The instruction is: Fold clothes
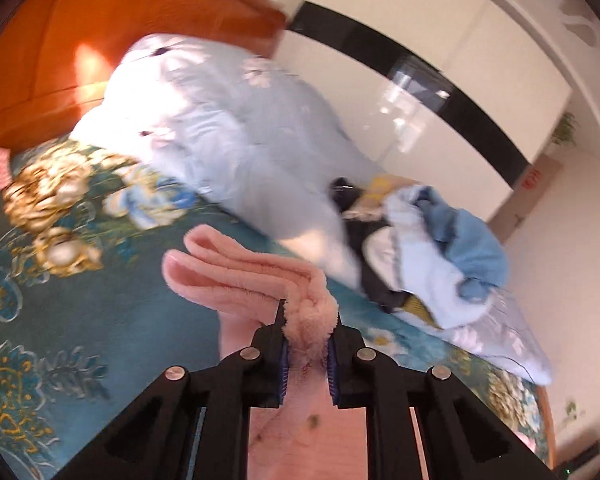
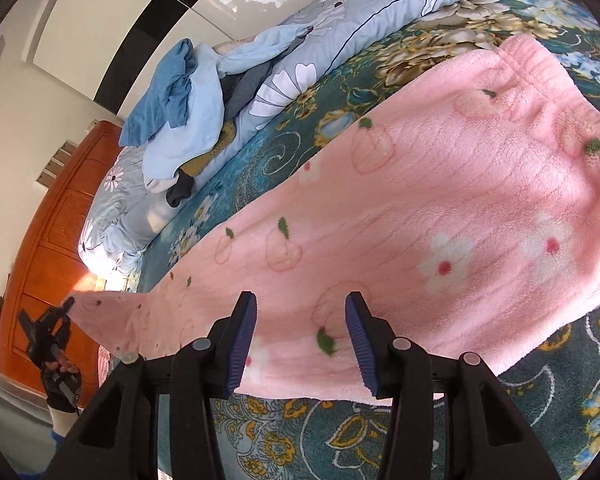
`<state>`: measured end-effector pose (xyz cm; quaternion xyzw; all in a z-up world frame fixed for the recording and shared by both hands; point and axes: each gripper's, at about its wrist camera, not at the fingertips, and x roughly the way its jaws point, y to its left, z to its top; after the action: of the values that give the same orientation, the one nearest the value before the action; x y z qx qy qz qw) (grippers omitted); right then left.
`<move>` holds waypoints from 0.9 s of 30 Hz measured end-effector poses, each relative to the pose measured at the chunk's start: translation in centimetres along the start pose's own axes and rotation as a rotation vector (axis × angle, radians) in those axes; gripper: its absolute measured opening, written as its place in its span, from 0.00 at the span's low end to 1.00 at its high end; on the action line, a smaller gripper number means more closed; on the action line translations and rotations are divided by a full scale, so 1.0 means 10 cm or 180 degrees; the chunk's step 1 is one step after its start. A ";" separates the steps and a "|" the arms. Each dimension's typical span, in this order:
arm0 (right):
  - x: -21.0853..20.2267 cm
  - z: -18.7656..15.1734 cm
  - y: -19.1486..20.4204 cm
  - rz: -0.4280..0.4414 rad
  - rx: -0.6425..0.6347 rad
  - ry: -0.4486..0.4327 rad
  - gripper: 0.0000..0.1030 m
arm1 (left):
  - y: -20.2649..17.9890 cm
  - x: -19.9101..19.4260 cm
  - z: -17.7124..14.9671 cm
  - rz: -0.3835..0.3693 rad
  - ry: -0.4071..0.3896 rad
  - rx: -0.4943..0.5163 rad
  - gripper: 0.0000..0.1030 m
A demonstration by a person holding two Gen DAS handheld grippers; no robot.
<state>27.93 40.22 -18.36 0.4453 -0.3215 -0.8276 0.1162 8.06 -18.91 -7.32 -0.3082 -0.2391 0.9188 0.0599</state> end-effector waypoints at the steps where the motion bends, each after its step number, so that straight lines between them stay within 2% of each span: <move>1: -0.01 0.00 -0.01 0.0024 -0.0002 -0.0010 0.46 | -0.32 0.03 -0.01 -0.0164 0.0001 0.0181 0.16; 2: -0.04 0.00 -0.01 0.0048 -0.0009 -0.0030 0.46 | -0.62 0.06 -0.05 -0.0327 0.0025 0.0336 0.16; 6: -0.11 0.00 -0.03 0.0159 0.0002 -0.0109 0.46 | -1.55 0.34 -0.51 -0.0926 0.0383 0.0719 0.16; 10: -0.12 -0.04 -0.09 0.0222 0.0050 -0.0114 0.46 | -2.04 0.88 -1.31 -0.1109 0.1159 0.1040 0.16; 14: -0.09 -0.10 -0.15 0.0199 0.0077 -0.0048 0.46 | -2.09 1.16 -1.89 -0.0980 0.1660 0.1202 0.16; 17: -0.02 -0.13 -0.16 0.0199 0.0096 0.0001 0.46 | -2.04 1.18 -2.18 -0.0984 0.1849 0.1280 0.17; 20: 0.10 -0.11 -0.02 0.0300 0.0068 0.0040 0.46 | -1.97 1.11 -2.36 -0.1091 0.1983 0.1263 0.30; 22: 0.23 -0.07 0.13 0.0448 0.0040 0.0108 0.46 | -1.95 1.07 -2.38 -0.1232 0.2003 0.1124 0.46; 24: 0.41 -0.04 0.27 0.0566 0.0038 0.0224 0.46 | -1.95 1.01 -2.34 -0.1375 0.2015 0.1015 0.56; 27: 0.72 -0.02 0.42 0.0656 0.0074 0.0425 0.50 | -1.86 0.88 -2.18 -0.1443 0.1938 0.0843 0.57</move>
<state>23.53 33.54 -20.53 0.4653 -0.3667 -0.7760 0.2165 13.28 8.43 -18.36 -0.4954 -0.1519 0.7718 0.3685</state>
